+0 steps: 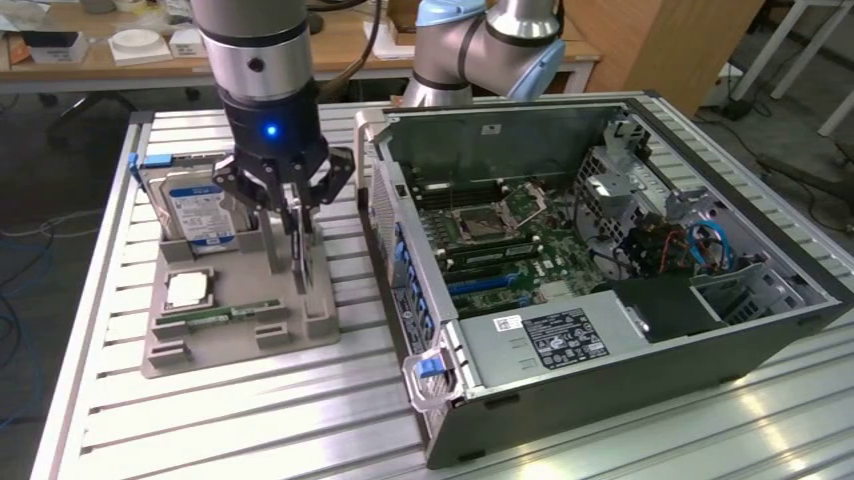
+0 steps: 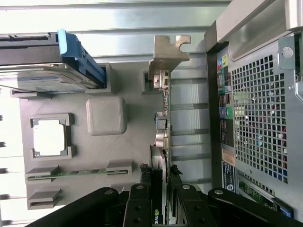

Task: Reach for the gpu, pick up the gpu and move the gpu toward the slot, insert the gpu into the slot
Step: 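Pick up the gpu and move the gpu toward the slot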

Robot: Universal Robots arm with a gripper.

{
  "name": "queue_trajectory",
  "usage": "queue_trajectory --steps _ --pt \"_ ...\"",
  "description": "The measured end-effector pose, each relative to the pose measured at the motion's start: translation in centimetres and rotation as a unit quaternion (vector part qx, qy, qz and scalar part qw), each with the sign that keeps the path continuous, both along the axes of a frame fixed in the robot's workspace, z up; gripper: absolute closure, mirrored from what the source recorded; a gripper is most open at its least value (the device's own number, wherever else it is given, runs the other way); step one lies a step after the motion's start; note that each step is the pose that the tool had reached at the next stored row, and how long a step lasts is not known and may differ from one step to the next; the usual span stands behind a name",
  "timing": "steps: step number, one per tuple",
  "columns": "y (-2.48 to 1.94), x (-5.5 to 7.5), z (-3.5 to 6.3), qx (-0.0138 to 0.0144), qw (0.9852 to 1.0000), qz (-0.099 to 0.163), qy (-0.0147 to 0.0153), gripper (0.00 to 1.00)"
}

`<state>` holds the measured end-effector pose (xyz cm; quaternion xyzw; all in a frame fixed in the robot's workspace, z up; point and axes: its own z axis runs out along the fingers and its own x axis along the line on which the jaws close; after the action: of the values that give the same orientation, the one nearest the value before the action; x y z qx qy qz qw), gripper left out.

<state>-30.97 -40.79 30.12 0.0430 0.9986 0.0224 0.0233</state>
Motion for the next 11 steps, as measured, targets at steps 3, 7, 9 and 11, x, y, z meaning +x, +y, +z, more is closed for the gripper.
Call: queue_trajectory --steps 3,7,9,11 --pt "0.0 0.0 0.35 0.0001 1.0 0.0 0.0 0.75" --pt "0.0 0.0 0.76 0.0014 1.0 0.0 0.0 0.75" --pt "0.0 0.0 0.99 0.0016 1.0 0.0 0.0 0.75" --pt "0.0 0.0 1.21 0.0017 1.0 0.0 0.0 0.75"
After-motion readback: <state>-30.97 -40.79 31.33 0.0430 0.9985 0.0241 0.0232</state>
